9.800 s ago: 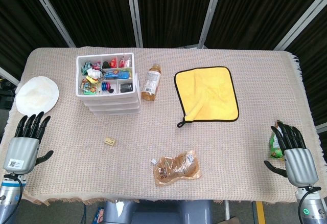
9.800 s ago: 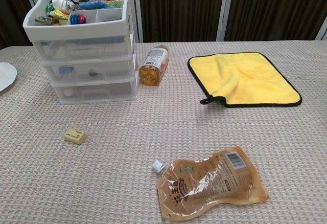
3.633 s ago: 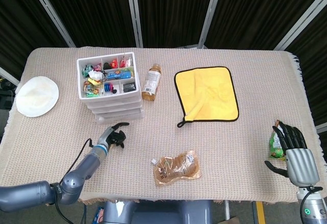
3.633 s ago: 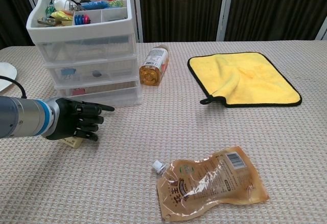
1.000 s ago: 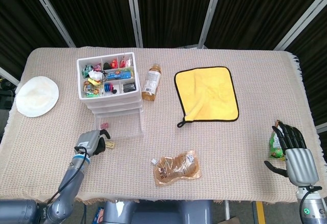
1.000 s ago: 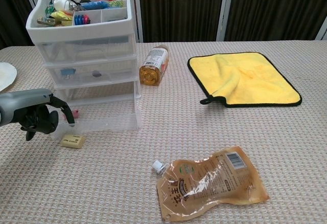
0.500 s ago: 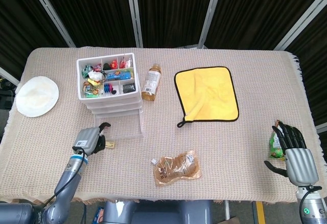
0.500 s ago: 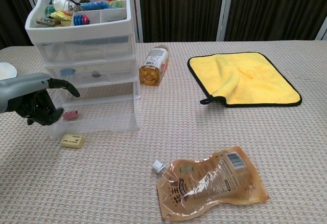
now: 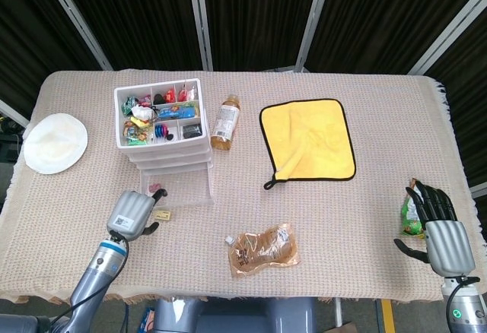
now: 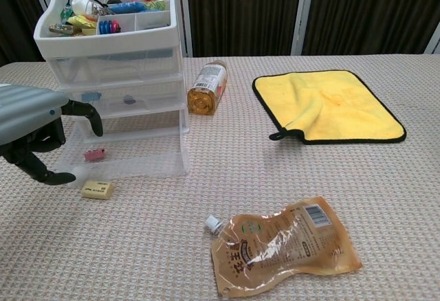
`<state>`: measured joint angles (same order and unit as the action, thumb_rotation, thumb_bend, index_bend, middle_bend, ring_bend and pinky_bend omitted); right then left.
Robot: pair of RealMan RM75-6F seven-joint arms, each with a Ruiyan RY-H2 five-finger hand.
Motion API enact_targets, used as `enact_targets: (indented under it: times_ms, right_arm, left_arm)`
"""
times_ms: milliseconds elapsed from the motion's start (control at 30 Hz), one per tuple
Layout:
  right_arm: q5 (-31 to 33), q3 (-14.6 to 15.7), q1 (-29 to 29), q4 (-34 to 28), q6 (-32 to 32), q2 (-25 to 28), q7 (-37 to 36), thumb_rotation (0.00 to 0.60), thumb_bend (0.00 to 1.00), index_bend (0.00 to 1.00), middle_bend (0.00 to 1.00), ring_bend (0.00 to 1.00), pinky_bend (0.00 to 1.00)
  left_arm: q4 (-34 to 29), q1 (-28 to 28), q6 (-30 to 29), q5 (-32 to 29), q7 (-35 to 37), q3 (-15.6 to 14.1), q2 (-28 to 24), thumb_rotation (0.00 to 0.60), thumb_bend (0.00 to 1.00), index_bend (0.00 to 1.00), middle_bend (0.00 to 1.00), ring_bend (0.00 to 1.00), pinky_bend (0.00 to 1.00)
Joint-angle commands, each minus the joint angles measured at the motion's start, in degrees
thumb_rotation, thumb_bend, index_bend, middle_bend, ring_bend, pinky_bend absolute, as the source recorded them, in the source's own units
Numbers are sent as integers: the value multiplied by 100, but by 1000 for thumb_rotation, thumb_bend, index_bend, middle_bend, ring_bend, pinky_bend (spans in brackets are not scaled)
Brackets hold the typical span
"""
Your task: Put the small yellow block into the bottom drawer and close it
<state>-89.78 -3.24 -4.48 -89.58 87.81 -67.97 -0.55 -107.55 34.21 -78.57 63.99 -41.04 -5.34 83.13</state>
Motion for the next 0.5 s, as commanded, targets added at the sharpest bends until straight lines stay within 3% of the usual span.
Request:
enact_targets:
  times_ms: [33, 233, 500]
  right_arm:
    - [-1, 0, 2, 1, 4, 0, -1, 600, 53, 77, 0, 0, 0]
    - [-2, 1, 3, -1, 4, -1, 2, 600, 53, 77, 0, 0, 0]
    - [-4, 2, 2, -3, 1, -5, 12, 600, 53, 77, 0, 0, 0]
  left_arm:
    - [-150, -101, -3, 220, -192, -212, -117, 600, 227, 356, 1000, 920, 656]
    - [-338, -94, 223, 172, -744, -450, -346, 600, 233, 384, 1000, 922, 656]
    - [-109, 30, 556, -136, -1158, -267, -266, 600, 256, 410, 1000, 930, 661]
